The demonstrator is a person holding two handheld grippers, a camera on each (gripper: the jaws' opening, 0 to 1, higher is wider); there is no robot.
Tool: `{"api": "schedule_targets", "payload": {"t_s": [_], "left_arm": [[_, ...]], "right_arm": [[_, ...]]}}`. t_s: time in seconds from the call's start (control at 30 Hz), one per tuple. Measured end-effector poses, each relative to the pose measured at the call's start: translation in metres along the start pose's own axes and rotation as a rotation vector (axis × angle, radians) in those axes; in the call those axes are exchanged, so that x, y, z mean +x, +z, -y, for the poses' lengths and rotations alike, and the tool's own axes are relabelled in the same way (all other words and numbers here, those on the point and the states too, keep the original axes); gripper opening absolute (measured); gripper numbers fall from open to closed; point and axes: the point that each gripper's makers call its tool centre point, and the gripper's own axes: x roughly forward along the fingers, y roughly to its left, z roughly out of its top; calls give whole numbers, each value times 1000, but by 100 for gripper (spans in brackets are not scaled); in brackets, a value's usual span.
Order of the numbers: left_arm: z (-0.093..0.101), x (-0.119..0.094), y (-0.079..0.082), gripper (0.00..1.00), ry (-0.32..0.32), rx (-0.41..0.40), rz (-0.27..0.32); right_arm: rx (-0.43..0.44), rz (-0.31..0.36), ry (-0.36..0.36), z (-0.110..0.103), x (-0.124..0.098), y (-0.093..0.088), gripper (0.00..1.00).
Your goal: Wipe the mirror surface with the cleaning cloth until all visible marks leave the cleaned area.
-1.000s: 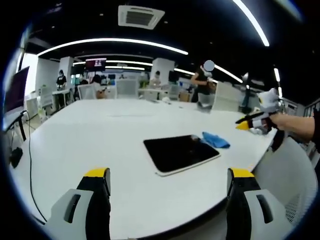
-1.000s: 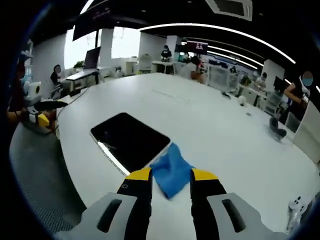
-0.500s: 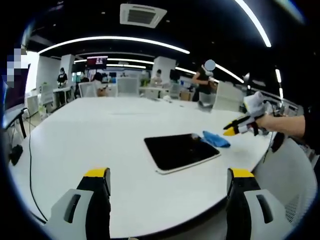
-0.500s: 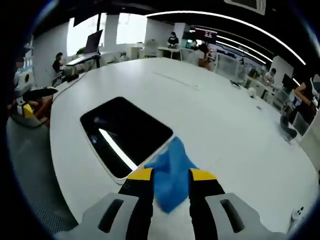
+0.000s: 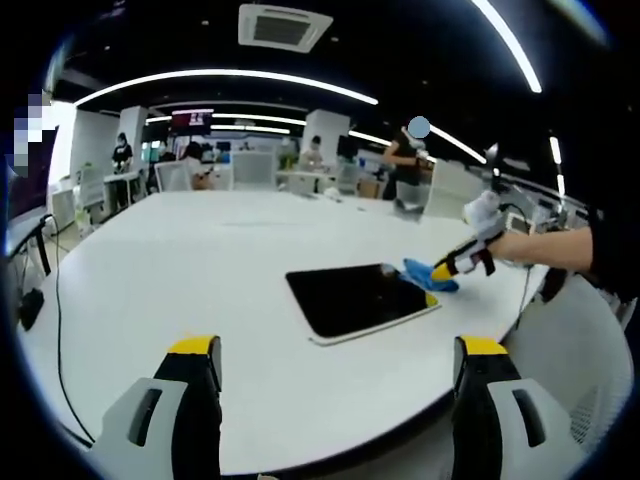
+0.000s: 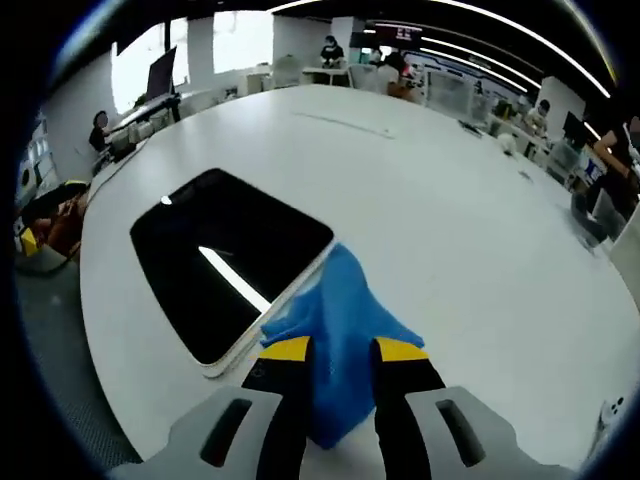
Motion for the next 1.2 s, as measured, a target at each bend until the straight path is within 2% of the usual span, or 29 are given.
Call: {"api": "schedule_targets", "payload": {"t_s": [0.1,0.2,0.3,0.47,0.73,0.93,1.03,1.2], "left_arm": [[0,0,0,97,1,0,-1],[0,0,0,97,2,-1,-2],[0,0,-1,97,1,0,-3],[0,0,-1,97,-1,7,-6],[0,1,-5,97,6,43,-45],[1,-1,-2,99,2,48,-35],[2,-2,0,99,0,51,-30],[2,-2,2,99,6,48,-22]], "right_arm": [[17,1,4,0,1,1,18],[89,-15,19,-1,2,0,16],[94,-9,22,0,2,0,13],[69,22,31,-6,3,1,3],[33,22,15,-6,3,2,2],[54,34,13,-4,4,2,2],[1,11,-17,-5,5,3,2],[-5,8,-28,-6,4,3,1]]}}
